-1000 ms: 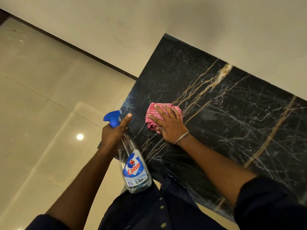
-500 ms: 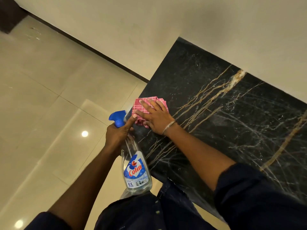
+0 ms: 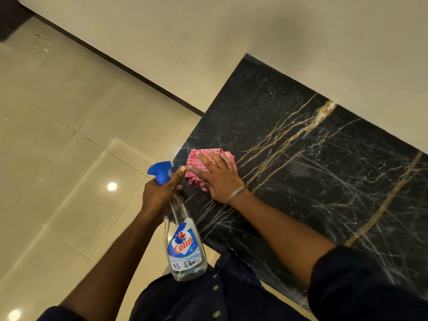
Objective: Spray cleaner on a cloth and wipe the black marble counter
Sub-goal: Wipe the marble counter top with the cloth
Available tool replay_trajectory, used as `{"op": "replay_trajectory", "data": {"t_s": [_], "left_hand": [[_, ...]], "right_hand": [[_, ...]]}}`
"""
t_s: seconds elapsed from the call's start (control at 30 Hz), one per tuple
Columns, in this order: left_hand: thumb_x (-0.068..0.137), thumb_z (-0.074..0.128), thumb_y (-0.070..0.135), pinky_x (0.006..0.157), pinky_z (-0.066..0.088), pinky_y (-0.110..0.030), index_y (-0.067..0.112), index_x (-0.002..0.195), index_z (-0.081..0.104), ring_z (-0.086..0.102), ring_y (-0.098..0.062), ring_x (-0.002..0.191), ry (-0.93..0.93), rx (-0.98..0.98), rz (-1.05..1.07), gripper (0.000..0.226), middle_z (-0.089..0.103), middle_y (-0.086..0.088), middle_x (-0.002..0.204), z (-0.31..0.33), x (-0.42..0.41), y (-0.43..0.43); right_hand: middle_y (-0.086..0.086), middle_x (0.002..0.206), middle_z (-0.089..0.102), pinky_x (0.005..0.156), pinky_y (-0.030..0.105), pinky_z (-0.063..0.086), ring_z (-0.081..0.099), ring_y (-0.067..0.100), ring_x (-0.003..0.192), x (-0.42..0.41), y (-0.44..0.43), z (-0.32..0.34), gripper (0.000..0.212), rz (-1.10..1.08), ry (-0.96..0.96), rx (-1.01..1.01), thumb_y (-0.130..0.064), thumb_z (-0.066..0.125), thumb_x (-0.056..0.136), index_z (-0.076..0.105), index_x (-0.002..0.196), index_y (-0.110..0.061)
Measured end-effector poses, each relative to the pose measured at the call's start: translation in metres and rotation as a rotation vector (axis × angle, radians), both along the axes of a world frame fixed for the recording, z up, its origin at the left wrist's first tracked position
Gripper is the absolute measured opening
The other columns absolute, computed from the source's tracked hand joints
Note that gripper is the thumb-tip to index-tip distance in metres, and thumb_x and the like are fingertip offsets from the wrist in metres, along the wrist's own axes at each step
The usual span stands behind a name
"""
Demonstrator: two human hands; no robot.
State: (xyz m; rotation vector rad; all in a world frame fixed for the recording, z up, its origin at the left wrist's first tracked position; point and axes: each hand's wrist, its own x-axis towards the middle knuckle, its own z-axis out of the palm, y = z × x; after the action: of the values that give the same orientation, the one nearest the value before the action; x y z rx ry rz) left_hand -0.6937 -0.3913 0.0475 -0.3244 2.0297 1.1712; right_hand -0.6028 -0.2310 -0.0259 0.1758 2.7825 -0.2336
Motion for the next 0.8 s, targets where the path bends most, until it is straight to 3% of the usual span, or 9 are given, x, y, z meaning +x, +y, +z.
{"op": "replay_trajectory", "data": {"t_s": [0.13,0.23,0.4,0.5,0.67,0.8], "left_hand": [[0.081,0.068,0.055,0.069,0.053,-0.033,-0.003,0.107,0.064,0.066,-0.024,0.075,0.029,-0.033,-0.023,0.063,0.07,-0.012,0.085,-0.001,-0.003,-0.004],[0.081,0.067,0.057,0.08,0.055,-0.041,-0.003,0.109,0.064,0.069,-0.032,0.086,0.037,-0.042,-0.046,0.066,0.071,-0.018,0.096,0.001,-0.004,-0.004],[0.082,0.067,0.056,0.065,0.05,-0.03,-0.005,0.107,0.064,0.065,-0.023,0.073,0.033,-0.041,-0.055,0.066,0.071,-0.017,0.089,0.002,-0.002,-0.001],[0.083,0.067,0.054,0.058,0.047,-0.026,-0.004,0.105,0.065,0.063,-0.016,0.062,0.025,-0.025,-0.033,0.062,0.067,-0.006,0.074,0.005,-0.001,0.002],[0.085,0.065,0.053,0.06,0.047,-0.026,-0.004,0.106,0.064,0.064,-0.017,0.065,0.04,-0.021,-0.018,0.062,0.067,-0.007,0.076,0.006,0.0,-0.004],[0.083,0.065,0.055,0.07,0.055,-0.034,-0.001,0.104,0.063,0.065,-0.02,0.069,0.044,-0.032,0.001,0.06,0.068,-0.006,0.077,0.004,0.0,-0.011]], "right_hand": [[0.002,0.164,-0.005,0.119,0.053,-0.001,-0.003,0.034,0.149,-0.057,-0.01,0.004,0.071,0.023,-0.015,0.02,-0.042,0.05,0.095,0.009,0.152,-0.044],[0.003,0.164,-0.005,0.118,0.052,-0.003,-0.003,0.034,0.15,-0.061,-0.01,0.005,0.073,0.045,-0.01,0.052,-0.042,0.051,0.095,0.008,0.153,-0.043],[0.005,0.164,0.001,0.117,0.049,-0.01,0.0,0.034,0.149,0.005,-0.01,0.004,0.066,0.051,0.028,-0.034,-0.042,0.046,0.097,0.011,0.153,-0.043],[0.005,0.163,0.01,0.119,0.052,0.002,0.009,0.033,0.149,0.061,-0.011,-0.004,0.063,0.038,0.066,-0.014,-0.046,0.04,0.093,0.018,0.152,-0.042],[0.006,0.162,0.017,0.117,0.054,0.012,0.017,0.034,0.148,0.099,-0.015,-0.005,0.062,0.034,0.07,-0.039,-0.054,0.032,0.09,0.022,0.151,-0.042],[0.006,0.163,0.014,0.118,0.054,0.004,0.015,0.036,0.147,0.062,-0.025,-0.005,0.066,0.051,0.046,-0.047,-0.05,0.039,0.088,0.02,0.151,-0.042]]}}
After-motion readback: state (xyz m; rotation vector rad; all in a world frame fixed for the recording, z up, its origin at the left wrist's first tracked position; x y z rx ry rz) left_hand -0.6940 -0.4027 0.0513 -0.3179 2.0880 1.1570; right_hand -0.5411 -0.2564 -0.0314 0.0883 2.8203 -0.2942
